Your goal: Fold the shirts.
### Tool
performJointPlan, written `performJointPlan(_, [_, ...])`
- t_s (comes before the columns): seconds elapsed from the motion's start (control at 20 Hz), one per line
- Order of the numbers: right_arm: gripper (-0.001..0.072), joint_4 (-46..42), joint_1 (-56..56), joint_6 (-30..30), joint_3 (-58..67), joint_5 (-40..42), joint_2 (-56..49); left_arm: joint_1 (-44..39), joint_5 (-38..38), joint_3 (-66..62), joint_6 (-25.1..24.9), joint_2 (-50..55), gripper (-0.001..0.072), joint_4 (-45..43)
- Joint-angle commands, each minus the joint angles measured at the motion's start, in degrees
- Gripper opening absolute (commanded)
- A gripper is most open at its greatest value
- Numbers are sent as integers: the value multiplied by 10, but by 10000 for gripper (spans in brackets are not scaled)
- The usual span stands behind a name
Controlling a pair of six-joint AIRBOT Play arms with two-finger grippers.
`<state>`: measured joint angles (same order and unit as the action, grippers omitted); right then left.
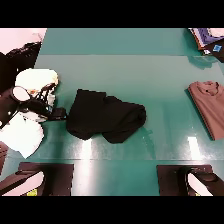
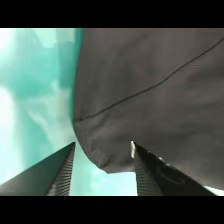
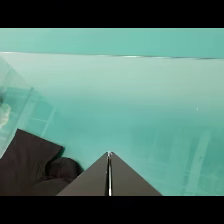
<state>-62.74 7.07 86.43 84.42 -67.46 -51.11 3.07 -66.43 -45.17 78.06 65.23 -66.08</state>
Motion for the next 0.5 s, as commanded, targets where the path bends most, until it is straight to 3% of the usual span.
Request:
performJointPlan(0.0, [18,1,0,0,0,0,0,24,46,56,-20,0,442,50])
performJointPlan(0.35, [19,2,0,1,0,0,0,23,90,97,-20,5,430,83])
performJointPlan(0.45, [19,2,0,1,0,-1,0,23,98,97,-20,5,260,96])
